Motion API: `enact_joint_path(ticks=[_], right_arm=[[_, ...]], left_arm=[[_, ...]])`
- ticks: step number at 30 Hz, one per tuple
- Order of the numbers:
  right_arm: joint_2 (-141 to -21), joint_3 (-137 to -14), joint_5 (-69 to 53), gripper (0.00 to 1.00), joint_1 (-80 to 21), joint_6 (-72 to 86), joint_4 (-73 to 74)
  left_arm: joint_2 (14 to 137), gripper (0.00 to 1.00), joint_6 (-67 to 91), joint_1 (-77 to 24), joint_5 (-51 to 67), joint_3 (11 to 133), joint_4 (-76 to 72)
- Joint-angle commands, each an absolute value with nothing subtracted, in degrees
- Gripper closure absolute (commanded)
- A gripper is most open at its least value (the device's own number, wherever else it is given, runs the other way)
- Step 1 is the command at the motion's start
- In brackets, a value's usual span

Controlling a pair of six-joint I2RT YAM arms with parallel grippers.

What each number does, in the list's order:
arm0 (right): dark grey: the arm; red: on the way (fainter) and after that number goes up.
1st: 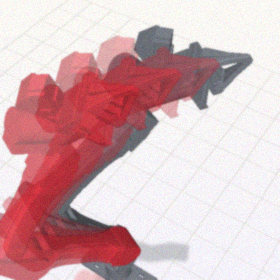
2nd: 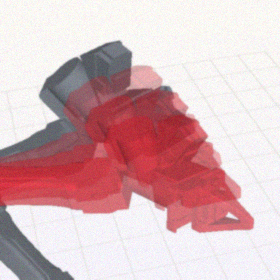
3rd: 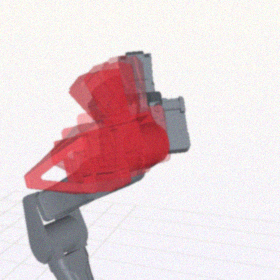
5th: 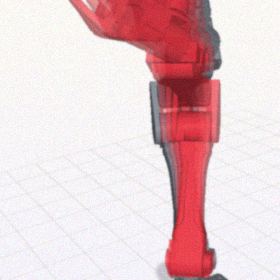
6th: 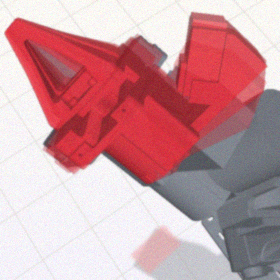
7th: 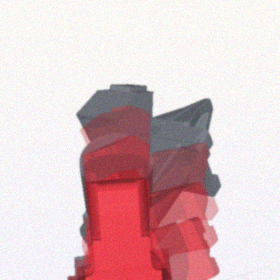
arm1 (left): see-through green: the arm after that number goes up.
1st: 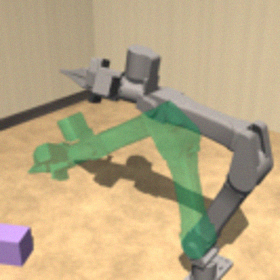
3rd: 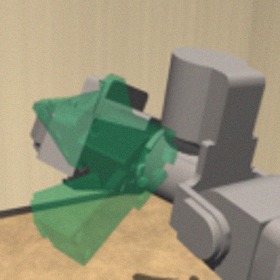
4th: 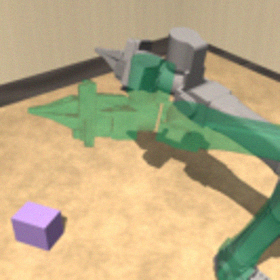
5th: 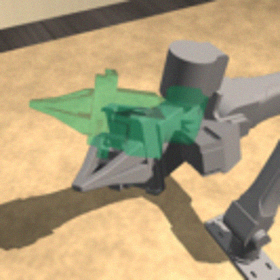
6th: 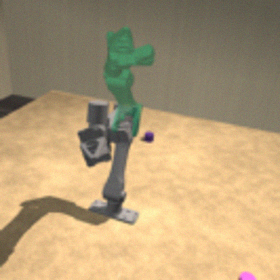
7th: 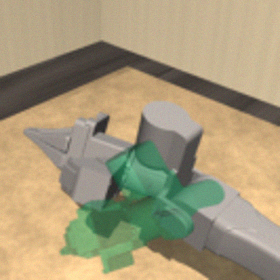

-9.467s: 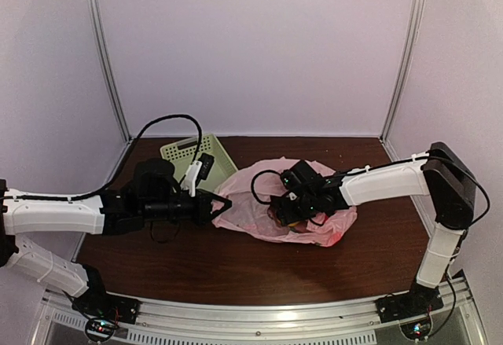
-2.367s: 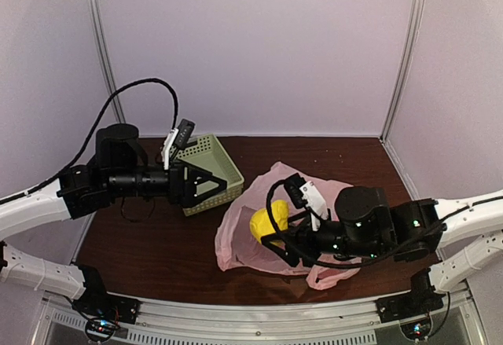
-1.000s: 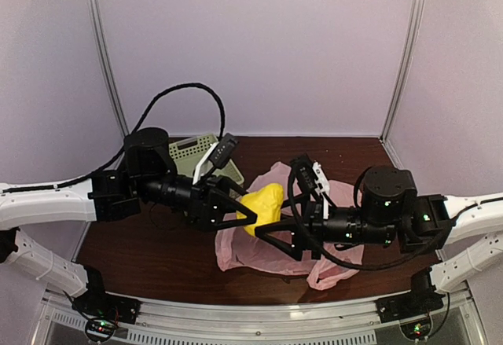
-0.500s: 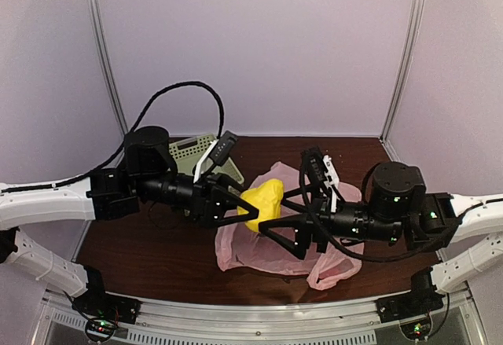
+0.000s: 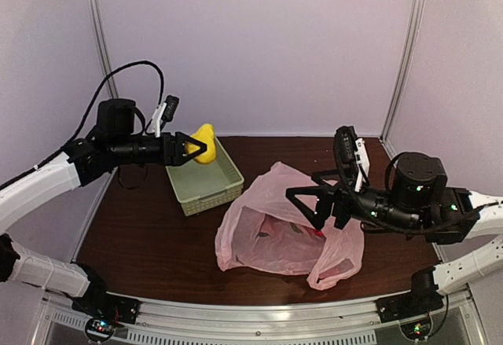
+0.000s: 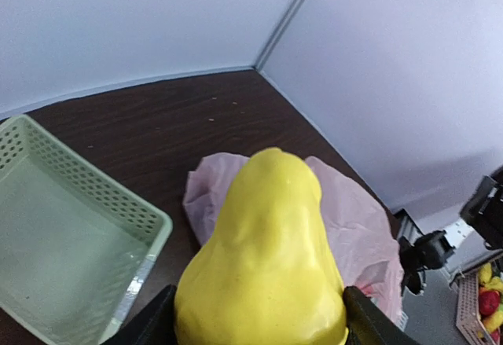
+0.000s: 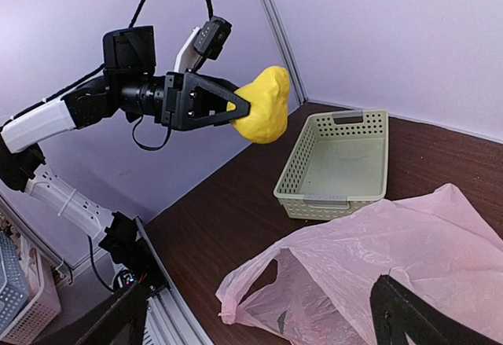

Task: Untie the knot of the plastic bag and take out the fruit
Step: Pass from the right arm to the left, then place the fake fruit in the bin.

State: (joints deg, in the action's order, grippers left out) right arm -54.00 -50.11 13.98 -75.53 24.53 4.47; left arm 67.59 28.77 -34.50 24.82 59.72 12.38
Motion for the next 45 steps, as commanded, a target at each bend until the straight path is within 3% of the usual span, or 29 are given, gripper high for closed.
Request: enact_joint_path(ticks=[1, 6, 20, 45], right_arm=[[-52.3, -48.6, 18.6, 0.0, -75.0, 26.0, 6.2], [-50.9, -48.1, 20.6, 0.0, -74.8, 25.6, 6.5], [-51.3, -48.0, 19.6, 0.0, -74.6, 24.9, 5.0], [-51.2, -47.5, 20.7, 0.0, -74.6, 25.7, 5.2]], left_arm=[[73.1, 0.47, 24.2, -27.7, 18.3, 59.7, 19.2], [81.4, 0.48, 19.5, -26.1, 9.5, 61.1, 21.7], [96.9, 0.47, 14.8, -25.8, 3.4, 66.7, 24.9], [99.9, 0.2, 14.1, -25.8, 5.1, 66.1, 25.9]])
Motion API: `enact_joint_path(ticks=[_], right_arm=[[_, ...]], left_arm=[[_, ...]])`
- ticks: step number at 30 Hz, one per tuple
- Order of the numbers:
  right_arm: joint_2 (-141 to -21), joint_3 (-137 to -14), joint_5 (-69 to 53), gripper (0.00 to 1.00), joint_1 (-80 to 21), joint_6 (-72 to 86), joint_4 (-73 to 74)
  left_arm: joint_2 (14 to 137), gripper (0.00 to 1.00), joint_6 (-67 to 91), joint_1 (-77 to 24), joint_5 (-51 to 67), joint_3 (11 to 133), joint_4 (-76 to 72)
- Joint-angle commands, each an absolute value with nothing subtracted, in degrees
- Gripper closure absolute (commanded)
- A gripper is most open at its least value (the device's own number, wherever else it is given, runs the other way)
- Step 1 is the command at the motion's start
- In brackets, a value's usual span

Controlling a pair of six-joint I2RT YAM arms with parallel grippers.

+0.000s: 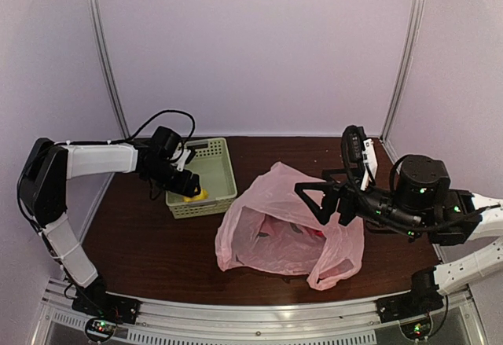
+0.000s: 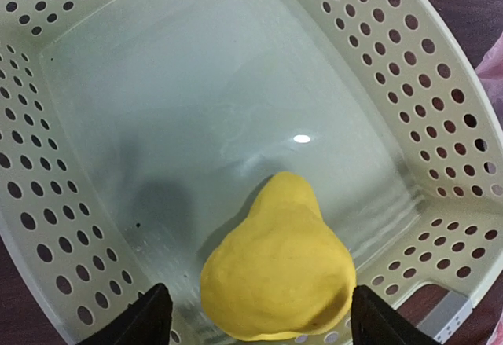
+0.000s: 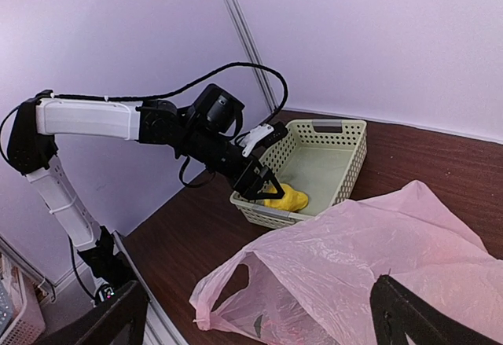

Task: Untie the knot of the plastic bag and take out the fruit
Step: Place the fake fruit in the bin.

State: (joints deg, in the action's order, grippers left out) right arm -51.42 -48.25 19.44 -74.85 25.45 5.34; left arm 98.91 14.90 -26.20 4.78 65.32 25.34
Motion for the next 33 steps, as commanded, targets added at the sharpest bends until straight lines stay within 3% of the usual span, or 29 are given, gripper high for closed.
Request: enact_joint_path(ticks=[1, 14, 24, 33], right_arm=[[-51.2, -47.5, 20.7, 0.0, -74.6, 25.7, 5.2], [-51.7, -47.8, 21.2, 0.0, -74.6, 26.1, 7.2], [-56.0, -48.4, 17.6, 0.07, -76.5, 26.6, 10.6], [-60.9, -46.4, 18.2, 0.13, -80.4, 28.6, 9.0]], left_arm=[[99.9, 0.2, 14.0, -25.8, 5.1, 66.0, 26.0], [93.8, 0.16, 13.8, -25.8, 8.2, 67.4, 25.6], [76.1, 0.09, 11.9, -26.4, 15.3, 63.3, 25.7], [61.1, 0.08, 16.9, -37.1, 26.2, 51.1, 21.3]])
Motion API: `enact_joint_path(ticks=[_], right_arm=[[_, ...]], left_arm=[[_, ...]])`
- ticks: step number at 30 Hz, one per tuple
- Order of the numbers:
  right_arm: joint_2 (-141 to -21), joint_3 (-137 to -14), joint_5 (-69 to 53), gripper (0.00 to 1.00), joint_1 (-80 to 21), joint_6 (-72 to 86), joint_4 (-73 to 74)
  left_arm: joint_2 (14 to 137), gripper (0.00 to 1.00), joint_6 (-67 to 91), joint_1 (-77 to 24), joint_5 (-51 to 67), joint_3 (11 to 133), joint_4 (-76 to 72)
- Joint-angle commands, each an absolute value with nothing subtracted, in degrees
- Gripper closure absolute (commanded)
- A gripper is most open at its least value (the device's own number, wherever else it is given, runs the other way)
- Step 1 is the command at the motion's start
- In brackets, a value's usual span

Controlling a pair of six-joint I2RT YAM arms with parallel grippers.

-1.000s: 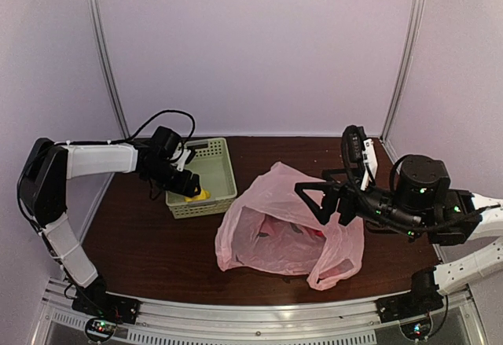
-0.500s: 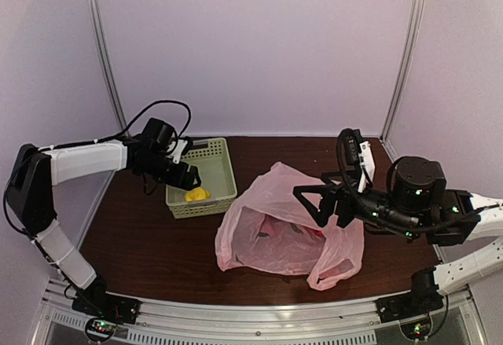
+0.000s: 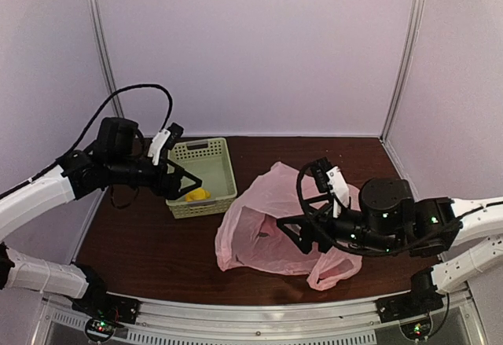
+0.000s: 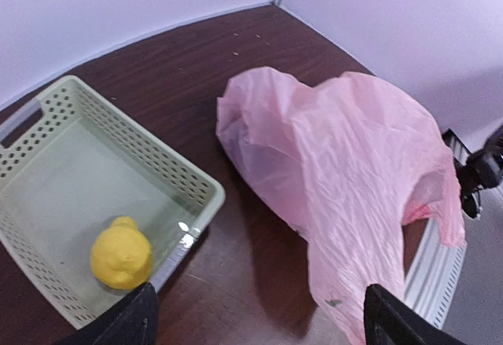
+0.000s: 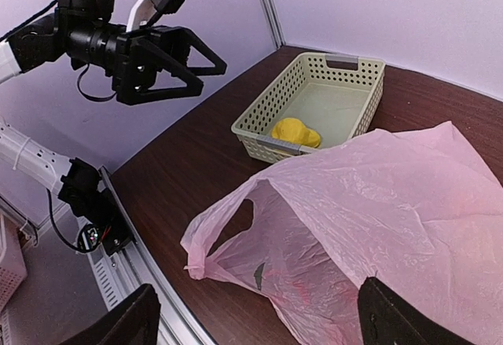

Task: Untie the knot of the plastic bag and take out the fruit
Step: Place the fake fruit in the bin, then hold the bag opening of the takeout bag.

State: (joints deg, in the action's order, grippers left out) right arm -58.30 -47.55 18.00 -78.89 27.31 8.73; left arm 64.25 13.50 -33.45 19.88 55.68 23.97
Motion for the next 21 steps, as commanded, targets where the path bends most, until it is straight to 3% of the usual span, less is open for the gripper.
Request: enact_joint_path(ticks=[1, 10, 21], right_arm=[[-61.8, -46.4, 18.6, 0.14, -80.8, 28.7, 9.2], [-68.6, -46.6, 21.0, 0.17, -83.5, 28.8, 7.9], [-74.9, -48.6, 22.0, 0.24, -85.0, 26.9, 11.2]], left_arm=[[60.1, 0.08, 18.5, -38.5, 26.5, 50.0, 20.3], [60.0, 0.08, 29.9, -47.9, 26.3, 41.5, 9.7], [70.4, 0.12, 30.3, -52.5, 23.6, 43.0, 5.7]])
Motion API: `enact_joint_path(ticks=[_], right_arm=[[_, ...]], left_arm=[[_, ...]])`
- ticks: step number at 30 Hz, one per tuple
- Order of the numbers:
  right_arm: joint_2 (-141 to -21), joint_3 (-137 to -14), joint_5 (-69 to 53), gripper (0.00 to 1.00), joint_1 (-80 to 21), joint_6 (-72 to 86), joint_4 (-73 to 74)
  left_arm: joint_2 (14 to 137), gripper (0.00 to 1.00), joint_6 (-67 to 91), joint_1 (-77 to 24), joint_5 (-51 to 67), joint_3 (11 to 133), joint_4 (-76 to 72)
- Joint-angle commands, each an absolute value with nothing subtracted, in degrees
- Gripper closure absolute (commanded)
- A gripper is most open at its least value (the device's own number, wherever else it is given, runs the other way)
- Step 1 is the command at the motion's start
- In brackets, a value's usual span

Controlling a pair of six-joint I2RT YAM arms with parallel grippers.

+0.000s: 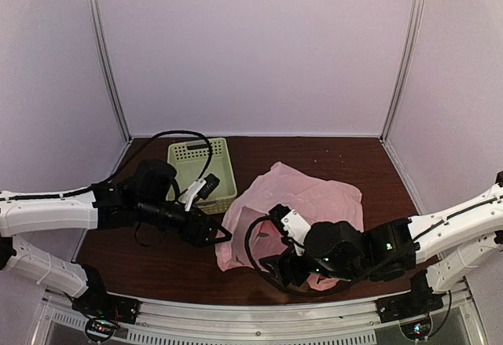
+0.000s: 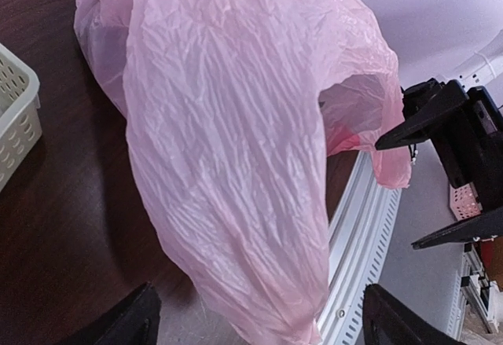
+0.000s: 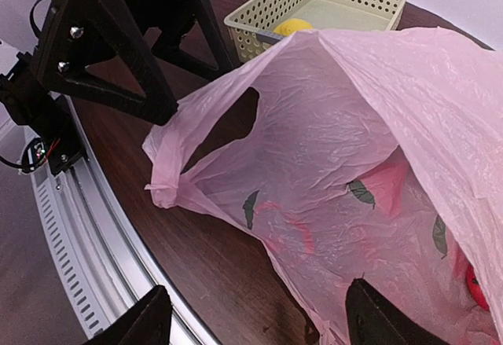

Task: Untie the knot of the plastic bag and take out the fruit
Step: Hold the bag opening of the takeout bag, then reach into the gripper in the takeout bag.

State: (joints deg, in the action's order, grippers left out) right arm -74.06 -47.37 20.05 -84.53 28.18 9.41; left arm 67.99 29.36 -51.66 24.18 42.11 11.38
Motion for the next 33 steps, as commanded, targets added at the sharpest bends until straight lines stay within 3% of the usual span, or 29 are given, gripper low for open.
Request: enact_joint_path(ticks=[1, 11, 14, 20, 33], right_arm=[[-75.4, -48.6, 22.0, 0.25, -85.0, 26.8, 11.4], [-82.8, -53.5, 22.1, 0.34, -84.9, 24.3, 19.1], [-85.1, -55.2, 22.1, 0.36, -84.7, 23.4, 22.3], [-88.7, -56.7, 21.2, 0.38, -82.8, 23.6, 26.5], [-93.2, -59.4, 23.8, 0.39, -74.3, 27.8, 31.0]], left_arm=[[71.2, 0.15, 30.4, -52.6, 23.5, 43.2, 5.5], [73.2, 0.78, 31.9, -53.3, 22.8, 44.7, 2.3], [72.4, 0.88, 31.8, -53.2, 22.9, 45.2, 2.1], [70.9, 1.0, 32.1, -53.2, 22.8, 44.8, 2.4], [68.2, 1.0, 32.3, -53.2, 22.6, 43.7, 3.8]])
